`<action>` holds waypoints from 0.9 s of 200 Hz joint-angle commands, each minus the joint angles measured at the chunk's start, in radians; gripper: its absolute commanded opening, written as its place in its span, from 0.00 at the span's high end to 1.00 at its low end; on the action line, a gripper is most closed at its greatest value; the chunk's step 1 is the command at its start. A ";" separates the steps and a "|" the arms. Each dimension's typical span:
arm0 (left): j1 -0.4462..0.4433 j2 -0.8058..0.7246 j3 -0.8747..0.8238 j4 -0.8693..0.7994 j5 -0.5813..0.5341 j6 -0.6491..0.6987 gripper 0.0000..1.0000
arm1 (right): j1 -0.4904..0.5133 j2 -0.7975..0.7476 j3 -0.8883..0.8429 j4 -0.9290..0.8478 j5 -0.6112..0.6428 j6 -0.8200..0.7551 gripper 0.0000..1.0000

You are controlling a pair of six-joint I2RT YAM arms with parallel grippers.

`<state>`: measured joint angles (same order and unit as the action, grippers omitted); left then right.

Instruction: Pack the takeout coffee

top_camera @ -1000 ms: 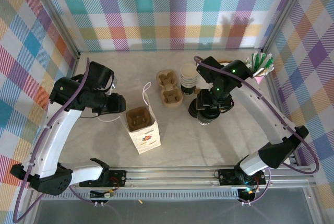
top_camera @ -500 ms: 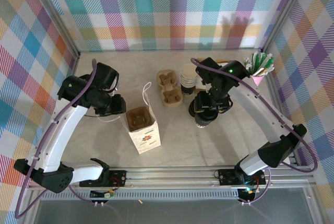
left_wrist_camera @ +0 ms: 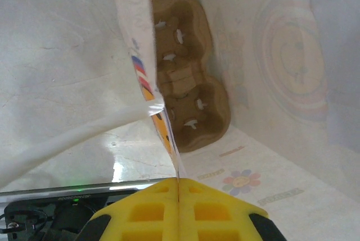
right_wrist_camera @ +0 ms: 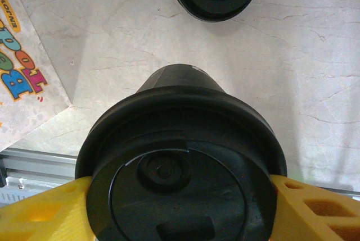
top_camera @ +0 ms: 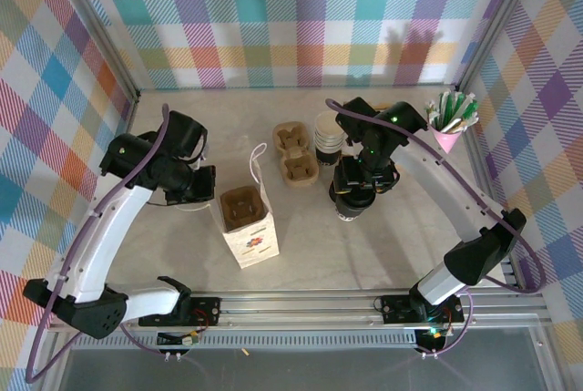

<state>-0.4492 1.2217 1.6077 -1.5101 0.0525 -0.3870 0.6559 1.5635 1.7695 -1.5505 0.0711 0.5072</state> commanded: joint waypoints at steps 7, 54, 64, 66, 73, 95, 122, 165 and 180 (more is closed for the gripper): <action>0.007 -0.098 -0.028 0.071 0.025 0.061 1.00 | 0.002 -0.007 0.019 -0.024 0.025 -0.024 0.48; 0.005 -0.152 -0.072 0.121 0.067 0.089 1.00 | 0.002 -0.005 0.019 -0.016 0.029 -0.026 0.48; 0.005 -0.153 -0.086 0.123 0.072 0.084 1.00 | 0.001 -0.005 0.015 -0.015 0.027 -0.027 0.48; 0.005 -0.153 -0.089 0.124 0.072 0.083 1.00 | 0.001 -0.005 0.014 -0.016 0.027 -0.027 0.48; 0.006 -0.154 -0.098 0.126 0.072 0.080 1.00 | 0.001 -0.005 0.014 -0.017 0.025 -0.029 0.48; 0.005 -0.150 -0.115 0.129 0.053 0.057 1.00 | 0.001 -0.006 0.019 -0.017 0.024 -0.035 0.48; 0.006 -0.116 -0.103 0.095 0.020 0.019 0.91 | -0.002 -0.006 0.020 -0.018 0.024 -0.041 0.48; 0.006 -0.103 -0.062 0.042 -0.078 -0.020 0.60 | -0.004 -0.009 0.012 -0.001 0.016 -0.051 0.48; 0.006 -0.095 -0.047 0.011 -0.110 -0.018 0.55 | -0.004 -0.008 0.011 0.004 0.015 -0.055 0.48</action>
<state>-0.4492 1.1233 1.5124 -1.4292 0.0151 -0.3901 0.6548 1.5635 1.7695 -1.5471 0.0891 0.4767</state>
